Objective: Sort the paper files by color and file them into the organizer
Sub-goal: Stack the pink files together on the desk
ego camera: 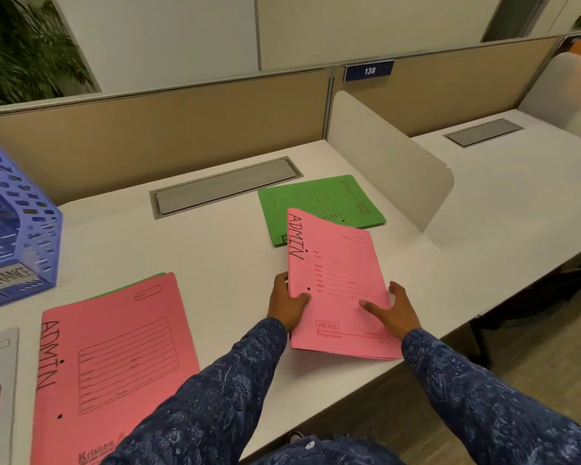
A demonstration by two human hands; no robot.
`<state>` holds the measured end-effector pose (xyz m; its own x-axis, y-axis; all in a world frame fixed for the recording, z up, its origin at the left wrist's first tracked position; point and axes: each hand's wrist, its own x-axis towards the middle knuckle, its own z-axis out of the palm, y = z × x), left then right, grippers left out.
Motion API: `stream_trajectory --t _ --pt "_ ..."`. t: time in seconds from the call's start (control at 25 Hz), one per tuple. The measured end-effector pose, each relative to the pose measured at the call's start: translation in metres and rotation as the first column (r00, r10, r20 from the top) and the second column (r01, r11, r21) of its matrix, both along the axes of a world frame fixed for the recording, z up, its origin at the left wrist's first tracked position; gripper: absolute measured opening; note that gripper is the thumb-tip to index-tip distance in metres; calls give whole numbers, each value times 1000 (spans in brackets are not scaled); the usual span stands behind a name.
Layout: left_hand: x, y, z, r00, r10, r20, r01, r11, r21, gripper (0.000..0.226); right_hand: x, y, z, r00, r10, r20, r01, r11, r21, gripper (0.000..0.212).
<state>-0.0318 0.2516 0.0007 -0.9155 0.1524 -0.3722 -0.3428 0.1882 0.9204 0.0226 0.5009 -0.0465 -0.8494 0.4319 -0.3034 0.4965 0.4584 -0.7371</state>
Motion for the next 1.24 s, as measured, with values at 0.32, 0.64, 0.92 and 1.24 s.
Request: stream_trajectory --t 0.32,0.64,0.92,1.24 --pt "19 -73 10 985 157 -67 -142 973 182 50 -21 -43 24 999 -1 -34 -8 964 -267 70" --pt "56 -154 -25 932 360 -44 -362 930 -63 46 -31 -120 23 980 163 -113 -191 925 -328 38" --pt "64 -176 -34 986 159 -40 -162 904 -396 48 -33 -139 12 964 236 -125 -256 949 -182 45" --pt "64 -183 -42 997 64 -50 -80 871 -486 39 -41 -148 7 960 279 -23 -280 960 -1 55"
